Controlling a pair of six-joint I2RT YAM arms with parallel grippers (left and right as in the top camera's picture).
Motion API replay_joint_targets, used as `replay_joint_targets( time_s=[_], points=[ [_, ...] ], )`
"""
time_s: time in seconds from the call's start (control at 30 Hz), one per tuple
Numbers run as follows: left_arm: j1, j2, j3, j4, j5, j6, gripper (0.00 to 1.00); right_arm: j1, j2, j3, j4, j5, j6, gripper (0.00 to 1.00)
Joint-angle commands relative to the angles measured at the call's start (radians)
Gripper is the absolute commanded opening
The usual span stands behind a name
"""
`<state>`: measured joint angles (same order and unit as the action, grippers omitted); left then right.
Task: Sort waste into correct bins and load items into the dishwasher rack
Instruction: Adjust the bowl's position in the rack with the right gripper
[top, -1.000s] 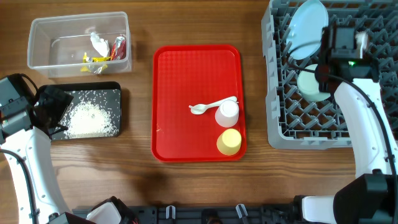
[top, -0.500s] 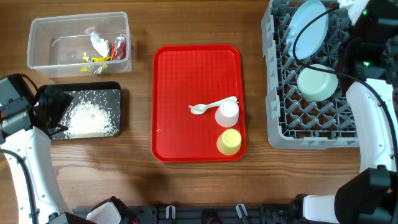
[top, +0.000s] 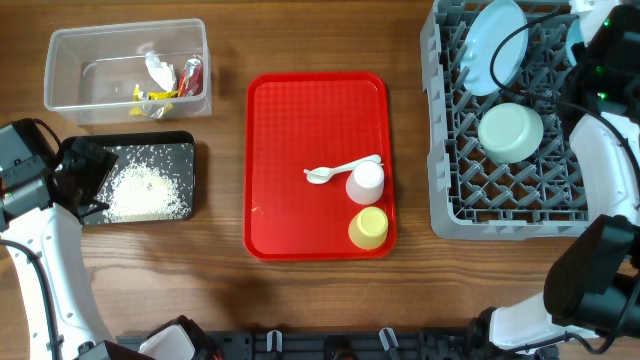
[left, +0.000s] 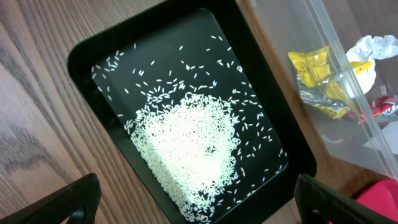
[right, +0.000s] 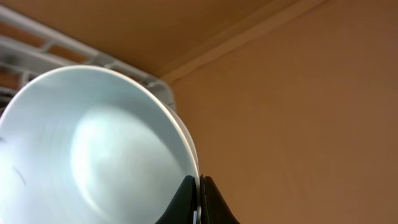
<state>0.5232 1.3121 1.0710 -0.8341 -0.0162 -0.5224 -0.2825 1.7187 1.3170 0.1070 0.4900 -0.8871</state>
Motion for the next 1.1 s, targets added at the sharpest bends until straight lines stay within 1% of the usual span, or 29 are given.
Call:
replay_joint_targets(
  time_s=[0.0,0.13,0.2,0.37,0.67,0.9,1.07],
  points=[
    [0.003,0.007,0.006,-0.001,0.005,-0.01,1.0,0.0,0.041,0.009,0.042,-0.023,-0.032,0.04],
    [0.003,0.007,0.006,-0.001,0.005,-0.01,1.0,0.011,0.113,0.009,0.045,-0.018,-0.22,0.04],
    [0.003,0.006,0.006,-0.001,0.005,-0.01,1.0,0.016,0.151,0.009,0.07,0.021,-0.259,0.04],
    [0.003,0.007,0.006,-0.001,0.005,-0.01,1.0,0.016,0.204,0.009,0.155,0.105,-0.276,0.04],
    [0.003,0.006,0.006,0.0,0.005,-0.01,1.0,0.027,0.206,0.009,0.161,0.111,-0.337,0.04],
    [0.003,0.006,0.006,0.0,0.005,-0.01,1.0,0.098,0.206,0.009,0.114,0.121,-0.407,0.04],
    [0.003,0.006,0.006,0.0,0.004,-0.01,1.0,0.122,0.206,0.009,0.103,0.156,-0.413,0.04]
  ],
)
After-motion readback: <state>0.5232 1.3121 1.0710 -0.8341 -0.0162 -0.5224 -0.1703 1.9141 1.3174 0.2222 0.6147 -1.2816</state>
